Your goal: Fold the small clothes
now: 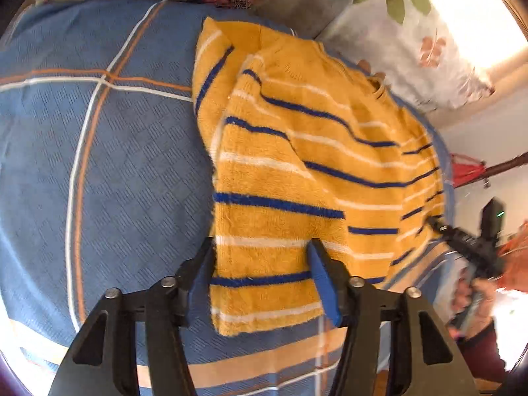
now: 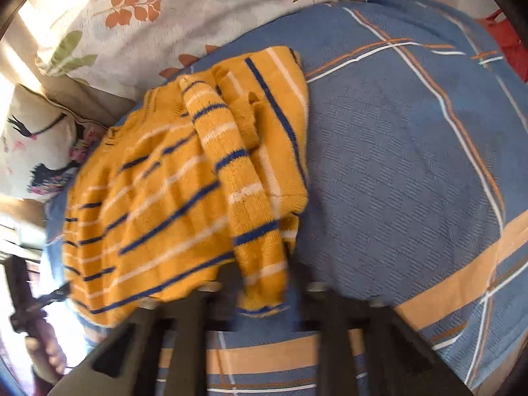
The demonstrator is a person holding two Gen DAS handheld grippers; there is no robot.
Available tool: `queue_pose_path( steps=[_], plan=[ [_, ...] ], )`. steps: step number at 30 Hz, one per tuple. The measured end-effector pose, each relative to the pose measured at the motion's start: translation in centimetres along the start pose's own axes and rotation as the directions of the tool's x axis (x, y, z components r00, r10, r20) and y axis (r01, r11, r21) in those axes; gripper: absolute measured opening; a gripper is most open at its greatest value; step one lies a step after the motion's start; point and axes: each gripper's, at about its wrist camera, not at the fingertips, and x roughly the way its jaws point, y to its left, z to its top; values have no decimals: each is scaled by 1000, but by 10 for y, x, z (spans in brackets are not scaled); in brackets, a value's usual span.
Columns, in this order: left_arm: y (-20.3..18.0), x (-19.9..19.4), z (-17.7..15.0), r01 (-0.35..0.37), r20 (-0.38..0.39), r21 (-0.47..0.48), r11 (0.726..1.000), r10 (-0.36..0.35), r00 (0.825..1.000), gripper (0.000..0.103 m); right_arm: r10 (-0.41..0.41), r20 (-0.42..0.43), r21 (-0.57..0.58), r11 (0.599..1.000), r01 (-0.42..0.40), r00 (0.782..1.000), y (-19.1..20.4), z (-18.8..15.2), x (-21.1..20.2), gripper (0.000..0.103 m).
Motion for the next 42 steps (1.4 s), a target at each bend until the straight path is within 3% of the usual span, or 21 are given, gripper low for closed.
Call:
queue_pose_path(
  steps=[1,2,6,8,10,12,13,15,16,18,20,22,25,26,27,29,32,37,38,40,42],
  plan=[
    [-1,-1,2,-27,-16,23,999,27,1000,11,3,10,12,1000,-4,1000,-4,3,-4,11],
    [1,-3,3,-18,-32,17,1000,19,999,7,-14,21,7,1000,14,1000,-6,6,-9,10],
    [17,-21,6,-113,-9,3,994,114,993,8,-87,-3,-39,995,87,996,-5,9,-11,12],
    [22,-33,3,-87,16,-3,996,87,996,9,-161,0,-109,981,160,987,15,8,-13,16],
    [27,-46,-3,-55,50,-17,998,56,997,15,-218,54,-166,960,224,975,35,6,-26,17],
    [36,-54,-11,-27,75,-65,998,32,997,34,-256,123,-226,934,279,959,60,6,-44,19],
    [40,-56,-14,-7,89,-85,996,14,996,36,-251,147,-254,925,282,957,70,6,-50,22],
    [48,-55,-18,36,106,-123,992,-23,994,39,-198,170,-325,914,244,965,100,8,-56,40],
    [50,-52,-18,53,108,-139,989,-38,993,40,-151,158,-356,913,199,976,115,9,-55,42],
    [52,-46,-19,111,112,-183,977,-92,989,47,-2,74,-403,915,32,997,151,12,-39,49],
    [50,-35,-18,169,119,-214,962,-146,982,49,123,-64,-410,902,-138,990,189,12,-9,50],
    [48,-27,-19,208,129,-233,950,-182,975,51,168,-172,-448,864,-229,971,232,7,25,50],
    [47,-18,-25,225,122,-271,936,-199,973,52,110,-209,-541,815,-209,972,291,-1,69,51],
    [47,-14,-29,234,109,-283,930,-211,971,47,90,-230,-551,809,-206,969,308,-1,84,54],
    [44,-9,-31,245,103,-294,924,-224,969,33,62,-249,-553,810,-195,966,322,0,99,54],
    [39,-4,-34,264,99,-294,919,-245,964,19,15,-288,-564,806,-182,958,343,-4,122,54],
    [34,-7,-38,293,132,-291,911,-265,955,19,-124,-289,-617,782,-85,949,367,-17,151,60],
    [25,-11,-40,328,165,-292,899,-290,943,19,-284,-192,-752,658,45,940,388,-44,163,66],
    [24,-12,-40,331,169,-291,898,-292,941,19,-303,-169,-775,629,64,938,390,-49,164,65],
    [21,-15,-41,324,177,-290,900,-283,943,18,-336,-111,-814,570,108,935,391,-58,163,52],
    [15,-20,-41,310,186,-282,908,-265,946,17,-350,-41,-845,512,154,936,389,-65,158,29]
  ],
)
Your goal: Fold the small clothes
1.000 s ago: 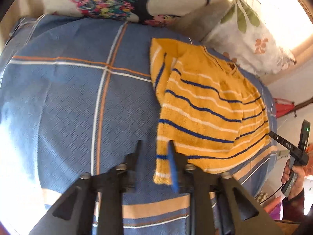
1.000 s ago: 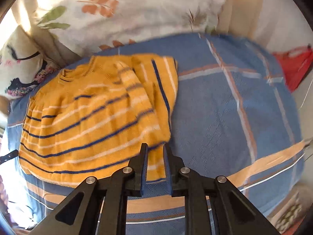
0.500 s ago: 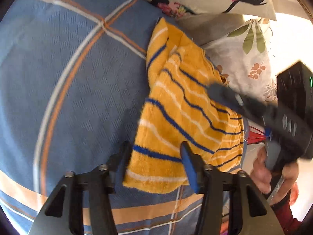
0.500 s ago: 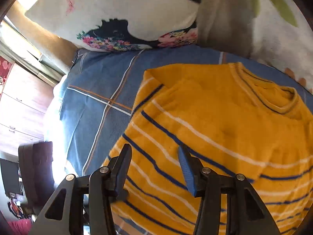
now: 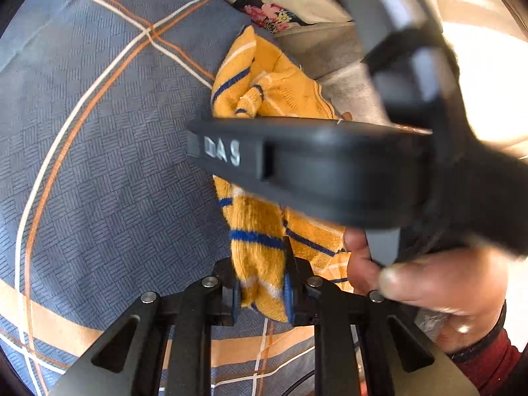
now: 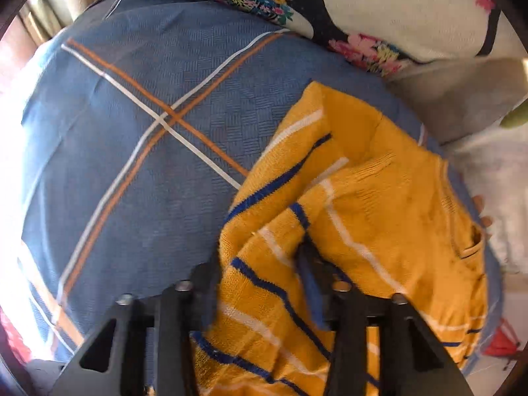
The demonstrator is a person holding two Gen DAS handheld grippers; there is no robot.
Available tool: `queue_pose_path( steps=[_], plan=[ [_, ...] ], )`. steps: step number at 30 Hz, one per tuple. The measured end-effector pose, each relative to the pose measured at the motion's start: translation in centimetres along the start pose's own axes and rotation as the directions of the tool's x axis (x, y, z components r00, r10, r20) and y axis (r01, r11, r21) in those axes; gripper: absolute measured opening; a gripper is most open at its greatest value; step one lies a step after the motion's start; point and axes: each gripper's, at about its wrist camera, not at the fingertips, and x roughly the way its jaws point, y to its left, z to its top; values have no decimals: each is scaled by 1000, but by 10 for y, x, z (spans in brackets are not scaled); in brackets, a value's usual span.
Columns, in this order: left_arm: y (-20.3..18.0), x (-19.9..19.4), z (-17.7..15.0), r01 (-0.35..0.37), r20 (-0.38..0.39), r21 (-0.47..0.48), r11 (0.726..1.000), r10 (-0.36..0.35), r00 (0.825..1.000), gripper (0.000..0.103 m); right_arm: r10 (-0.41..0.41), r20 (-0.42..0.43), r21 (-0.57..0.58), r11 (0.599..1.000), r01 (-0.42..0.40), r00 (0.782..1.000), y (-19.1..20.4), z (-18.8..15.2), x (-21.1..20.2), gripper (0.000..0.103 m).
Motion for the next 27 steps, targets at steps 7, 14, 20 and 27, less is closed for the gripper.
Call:
queue_pose_path(
  steps=[7,14,20,27],
  plan=[
    [-31,-46,-15,-39,79,54,998,35,996,18,181,167,119,972,-202,969,-67,-39,-41,12],
    [-56,-101,-42,-131,218,34,991,120,968,38,197,387,316,890,-330,901,-196,-123,-93,11],
    [-72,-73,-55,-167,171,15,986,162,972,38,158,391,494,795,-352,907,-299,-205,-67,11],
    [-113,-15,-69,-192,86,103,976,184,979,38,221,422,557,702,-444,879,-339,-253,-16,15]
  ],
)
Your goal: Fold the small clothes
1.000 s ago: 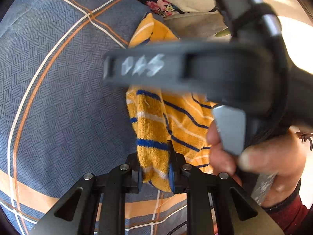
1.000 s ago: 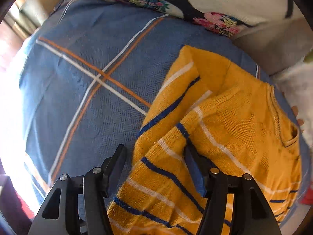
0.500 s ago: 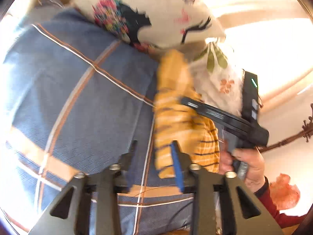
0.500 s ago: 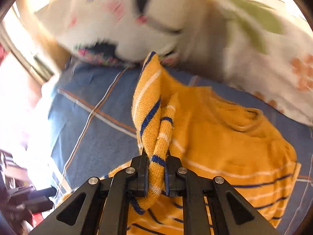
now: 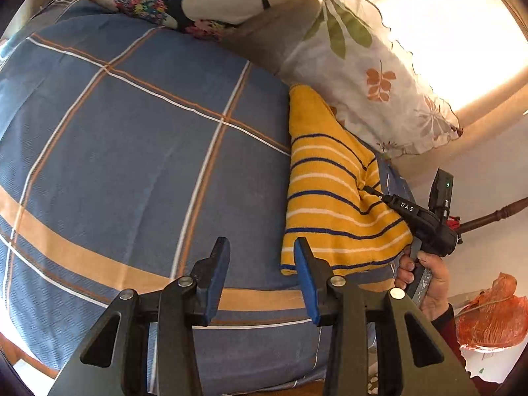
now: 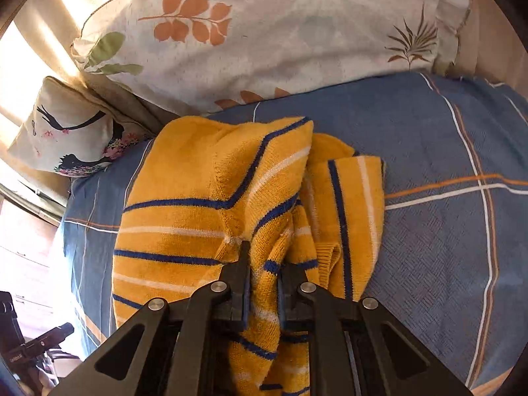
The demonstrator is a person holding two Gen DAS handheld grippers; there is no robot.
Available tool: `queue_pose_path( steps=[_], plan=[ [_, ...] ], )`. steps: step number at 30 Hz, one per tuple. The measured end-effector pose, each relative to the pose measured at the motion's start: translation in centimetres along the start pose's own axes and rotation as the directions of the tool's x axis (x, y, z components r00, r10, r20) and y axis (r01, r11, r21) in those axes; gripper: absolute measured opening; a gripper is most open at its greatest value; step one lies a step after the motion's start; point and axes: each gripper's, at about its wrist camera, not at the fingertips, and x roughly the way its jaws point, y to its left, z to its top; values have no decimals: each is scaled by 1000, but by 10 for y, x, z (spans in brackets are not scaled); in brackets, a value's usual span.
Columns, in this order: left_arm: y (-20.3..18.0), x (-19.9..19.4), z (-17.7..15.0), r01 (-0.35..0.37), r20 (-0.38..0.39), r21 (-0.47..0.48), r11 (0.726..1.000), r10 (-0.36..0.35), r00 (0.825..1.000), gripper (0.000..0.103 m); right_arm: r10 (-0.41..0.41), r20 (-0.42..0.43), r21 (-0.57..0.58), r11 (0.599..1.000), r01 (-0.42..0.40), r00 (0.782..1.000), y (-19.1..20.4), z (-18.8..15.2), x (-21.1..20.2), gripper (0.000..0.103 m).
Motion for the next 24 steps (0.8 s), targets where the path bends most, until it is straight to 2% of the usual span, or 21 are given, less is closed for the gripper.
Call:
queue_pose_path(
  steps=[2,4,5,7,10,13,14,16,17,18,20,21,22,23,24],
  plan=[
    [-17,11,-3,-8,-18,35,999,9,1000,38,29,7,32,999,-29,1000,-14,-3,1,20],
    [-32,19,-2,-23,-25,68,997,24,999,38,22,8,48,999,-23,1000,-22,-2,-8,23],
    [-38,22,-1,-27,-26,80,996,30,999,38,9,15,57,998,-9,1000,-26,-2,-20,29],
    [-47,25,-1,-25,-25,97,995,27,999,39,-9,70,62,998,4,997,-25,-2,-47,29],
    [-54,34,-2,-25,-35,102,994,29,999,39,117,131,40,992,-123,984,-16,-2,-83,29],
    [-58,46,-2,-28,-56,102,994,34,998,39,243,97,-2,970,-244,965,6,-11,-74,29],
    [-60,49,-2,-30,-62,106,994,37,997,39,242,72,-16,970,-241,968,12,-17,-61,29],
    [-63,52,1,-31,-59,125,992,39,998,39,179,28,-21,984,-178,984,17,-26,-32,29],
    [-64,52,3,-35,-51,134,990,43,998,39,94,1,-28,995,-94,996,12,-31,-18,18],
    [-65,52,7,-42,-42,141,989,48,998,39,32,-10,-33,999,-32,999,7,-35,-11,16],
    [-63,54,17,-44,-24,148,988,48,999,43,42,1,33,999,-42,999,-10,-39,-17,18],
    [-61,56,24,-45,-21,148,988,49,999,51,63,-6,56,996,-63,998,-15,-40,-22,18],
    [-57,60,32,-49,-21,144,988,52,998,54,72,0,66,995,-72,997,-17,-39,-29,23],
    [-54,65,38,-45,-22,142,989,49,999,58,59,27,59,996,-61,998,-17,-38,-39,35],
    [-51,72,45,-39,-27,145,989,44,999,60,42,53,47,998,-44,998,-16,-36,-45,53]
  ],
)
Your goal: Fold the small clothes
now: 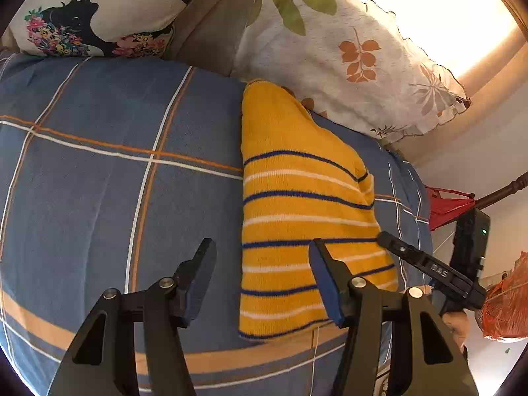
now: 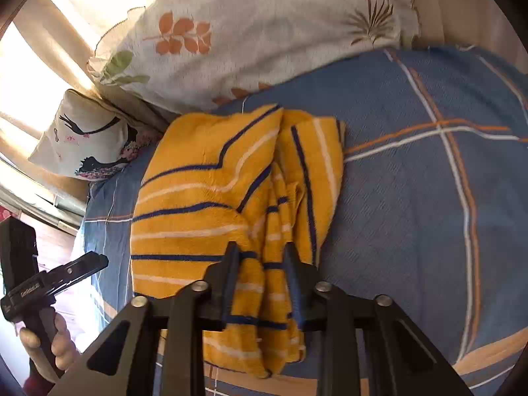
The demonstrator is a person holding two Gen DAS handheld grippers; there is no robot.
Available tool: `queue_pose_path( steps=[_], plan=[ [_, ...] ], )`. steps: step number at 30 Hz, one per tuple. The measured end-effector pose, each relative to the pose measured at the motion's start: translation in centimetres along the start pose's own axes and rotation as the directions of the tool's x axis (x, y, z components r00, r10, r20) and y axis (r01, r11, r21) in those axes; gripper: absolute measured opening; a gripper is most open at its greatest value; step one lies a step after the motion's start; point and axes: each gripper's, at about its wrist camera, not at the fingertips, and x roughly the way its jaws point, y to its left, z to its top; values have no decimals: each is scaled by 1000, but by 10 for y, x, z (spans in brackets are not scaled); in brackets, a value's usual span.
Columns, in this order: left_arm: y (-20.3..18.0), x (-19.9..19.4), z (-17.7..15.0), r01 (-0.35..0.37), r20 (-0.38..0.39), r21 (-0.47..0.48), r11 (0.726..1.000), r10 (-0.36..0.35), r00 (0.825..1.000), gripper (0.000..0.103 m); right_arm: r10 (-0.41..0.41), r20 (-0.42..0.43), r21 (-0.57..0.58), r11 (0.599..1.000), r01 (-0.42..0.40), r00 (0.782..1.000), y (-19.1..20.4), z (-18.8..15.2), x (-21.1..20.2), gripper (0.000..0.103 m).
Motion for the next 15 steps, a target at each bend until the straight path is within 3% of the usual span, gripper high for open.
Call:
queue_pose_path(
  steps=[2,3,8,10,11,12,13,15],
  plan=[
    [7,18,12,5,-16,17,1000,-4,1000,66,-31,70,-1,1000,31,997,-2,5,-12,73],
    [10,30,18,14,-27,30,999,-13,1000,70,-38,83,12,999,37,996,-5,8,-11,76],
    [8,81,32,163,-128,67,984,-153,980,78,12,12,119,993,-13,1000,-28,23,31,76],
    [5,100,33,248,-181,32,968,-238,954,79,73,-3,167,983,-71,997,-33,24,48,76],
    [5,106,33,270,-199,4,963,-264,944,79,111,-6,189,976,-107,994,-32,24,55,72],
    [3,106,33,266,-190,-3,964,-262,946,77,124,-11,205,971,-119,992,-29,25,61,54],
    [0,104,34,263,-188,2,965,-258,948,72,135,-17,218,967,-128,991,-25,26,64,48],
    [-3,89,38,255,-171,22,967,-248,954,52,138,-8,214,968,-133,990,-14,32,61,36]
  ],
)
